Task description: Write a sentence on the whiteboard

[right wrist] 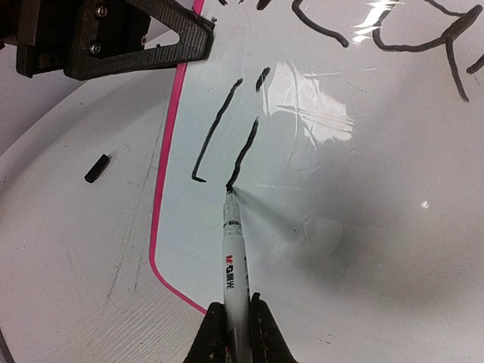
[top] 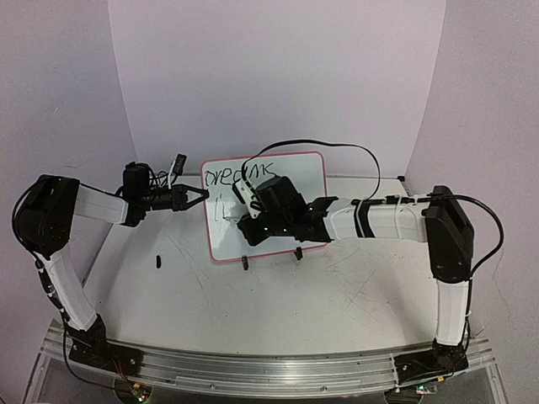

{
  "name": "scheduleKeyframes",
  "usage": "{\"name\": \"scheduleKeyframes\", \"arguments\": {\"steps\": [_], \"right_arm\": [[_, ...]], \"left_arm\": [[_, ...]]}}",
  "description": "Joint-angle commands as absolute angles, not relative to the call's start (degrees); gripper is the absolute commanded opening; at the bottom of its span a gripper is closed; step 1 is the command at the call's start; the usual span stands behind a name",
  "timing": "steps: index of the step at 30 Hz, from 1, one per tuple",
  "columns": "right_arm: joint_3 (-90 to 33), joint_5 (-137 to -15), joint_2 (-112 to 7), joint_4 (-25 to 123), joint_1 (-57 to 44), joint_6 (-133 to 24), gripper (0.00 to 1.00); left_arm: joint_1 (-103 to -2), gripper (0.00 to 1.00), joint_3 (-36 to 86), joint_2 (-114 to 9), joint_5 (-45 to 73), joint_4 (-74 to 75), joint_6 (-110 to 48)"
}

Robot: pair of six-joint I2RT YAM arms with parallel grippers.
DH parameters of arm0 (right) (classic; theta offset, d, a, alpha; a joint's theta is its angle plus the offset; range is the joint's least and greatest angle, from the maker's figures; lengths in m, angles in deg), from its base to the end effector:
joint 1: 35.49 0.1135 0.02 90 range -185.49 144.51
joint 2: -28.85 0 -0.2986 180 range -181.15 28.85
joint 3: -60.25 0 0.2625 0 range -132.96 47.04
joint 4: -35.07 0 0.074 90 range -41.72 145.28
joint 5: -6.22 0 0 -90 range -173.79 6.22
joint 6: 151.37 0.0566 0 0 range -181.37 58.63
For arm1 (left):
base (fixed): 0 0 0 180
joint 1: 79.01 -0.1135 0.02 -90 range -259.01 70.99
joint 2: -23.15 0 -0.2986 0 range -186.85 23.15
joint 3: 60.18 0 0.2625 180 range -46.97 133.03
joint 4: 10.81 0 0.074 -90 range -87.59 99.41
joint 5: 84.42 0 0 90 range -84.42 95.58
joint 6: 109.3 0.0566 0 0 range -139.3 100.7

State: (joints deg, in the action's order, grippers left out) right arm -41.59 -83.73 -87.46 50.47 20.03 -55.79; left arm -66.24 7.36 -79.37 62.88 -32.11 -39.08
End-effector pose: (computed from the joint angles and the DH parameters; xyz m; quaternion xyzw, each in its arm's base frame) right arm 0.2942 0.4285 0.2505 -0.3655 0.7845 0.2550 0.4312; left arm 0.3810 -0.1352 0.2298 0.2535 0.7068 -0.5138 0.4148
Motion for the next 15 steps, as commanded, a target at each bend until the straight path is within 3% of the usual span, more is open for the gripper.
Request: {"name": "scheduleKeyframes", "arguments": {"steps": [1, 15], "right_arm": [[-41.09, -84.24, -87.15, 50.18, 20.36, -54.78, 0.0], [-39.13, -81.37, -79.99, 46.16, 19.07, -54.4, 0.0]], "left_arm": [[-65.88, 0.0, 9.71, -79.88, 60.86, -32.6, -36.62], [-65.91, 0.0, 9.56, -79.78, 60.84, -32.44, -36.53]]}}
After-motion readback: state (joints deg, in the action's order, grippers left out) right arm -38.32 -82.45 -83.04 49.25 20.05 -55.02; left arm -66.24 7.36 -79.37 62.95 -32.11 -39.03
